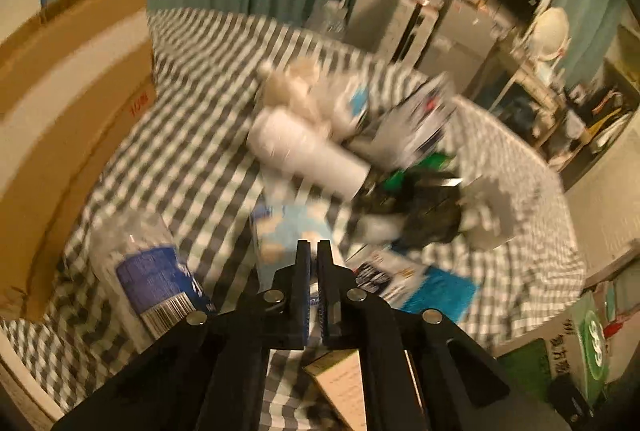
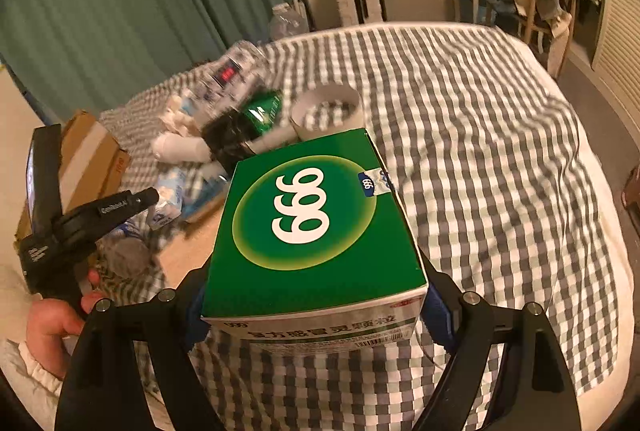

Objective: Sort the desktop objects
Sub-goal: 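Carry both items to the cardboard box and open both tools to drop them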

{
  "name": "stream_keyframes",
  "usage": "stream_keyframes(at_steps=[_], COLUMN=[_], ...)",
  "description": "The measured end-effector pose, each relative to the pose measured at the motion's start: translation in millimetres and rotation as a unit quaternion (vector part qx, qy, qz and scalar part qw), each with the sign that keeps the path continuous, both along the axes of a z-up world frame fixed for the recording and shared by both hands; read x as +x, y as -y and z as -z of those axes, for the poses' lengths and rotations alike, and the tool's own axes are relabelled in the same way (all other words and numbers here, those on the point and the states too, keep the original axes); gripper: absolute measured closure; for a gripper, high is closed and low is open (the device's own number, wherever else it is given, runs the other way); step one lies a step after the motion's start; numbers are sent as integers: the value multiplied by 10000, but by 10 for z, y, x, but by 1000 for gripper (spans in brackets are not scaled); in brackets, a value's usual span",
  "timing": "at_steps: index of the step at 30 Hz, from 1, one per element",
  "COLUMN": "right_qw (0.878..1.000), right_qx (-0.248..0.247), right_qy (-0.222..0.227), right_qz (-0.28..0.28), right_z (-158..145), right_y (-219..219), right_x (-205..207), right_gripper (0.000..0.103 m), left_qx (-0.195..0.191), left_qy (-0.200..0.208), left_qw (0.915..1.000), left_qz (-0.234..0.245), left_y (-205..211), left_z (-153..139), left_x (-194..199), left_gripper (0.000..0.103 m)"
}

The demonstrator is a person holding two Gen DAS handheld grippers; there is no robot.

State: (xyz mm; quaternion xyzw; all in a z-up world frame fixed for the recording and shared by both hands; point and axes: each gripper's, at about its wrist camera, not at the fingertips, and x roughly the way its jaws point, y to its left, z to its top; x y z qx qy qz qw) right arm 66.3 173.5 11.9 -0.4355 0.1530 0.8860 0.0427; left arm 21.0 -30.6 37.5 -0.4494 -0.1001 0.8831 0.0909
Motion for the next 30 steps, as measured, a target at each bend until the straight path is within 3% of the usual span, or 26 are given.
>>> stream_keyframes(at_steps=[1,4,7,9,11,13,16,18,24,27,30], right_qw=[10000,9999,9999,9999,10000,10000,10000,9999,9998,9999,9998], right_qx=[48,53,83,86,70,11,-85,-167,-183,-126,-109], right_qy=[-46,-150,-127,-70,-43,-33,4,34,31,-33,-93], right_qz=[-15,-40,-42,-54,-40,-23,-2,-1,-26,-72,-105], right_z=[-53,-143,-114,-72,-43,-18,36,69,72,14,-71], right_y=[20,69,102,105,76,36,-25,-44,-24,11,36], right_x=[4,41,67,69,61,53,31,13,10,31,49], right_gripper=[19,19,19,19,19,19,19,19,19,19,19], left_qx=[23,26,-42,-105,-195,-248,-780,-890,-222,196,199], left_qy=[-101,105,394,561,603,651,610,592,706,617,380], left_qw=[9999,9996,9991,9984,9979,9973,9950,9942,9972,9978,9990], left_qz=[109,247,152,29,-145,-241,-149,-70,-103,-141,-77], left_y=[-24,-58,-125,-169,-186,-173,-237,-246,-3,93,82], left_z=[-40,-32,90,185,248,330,403,413,309,189,-6], left_x=[15,-14,-81,-102,-104,-130,-151,-135,-67,-35,16], left_gripper=[101,101,86,40,28,28,28,35,58,63,63])
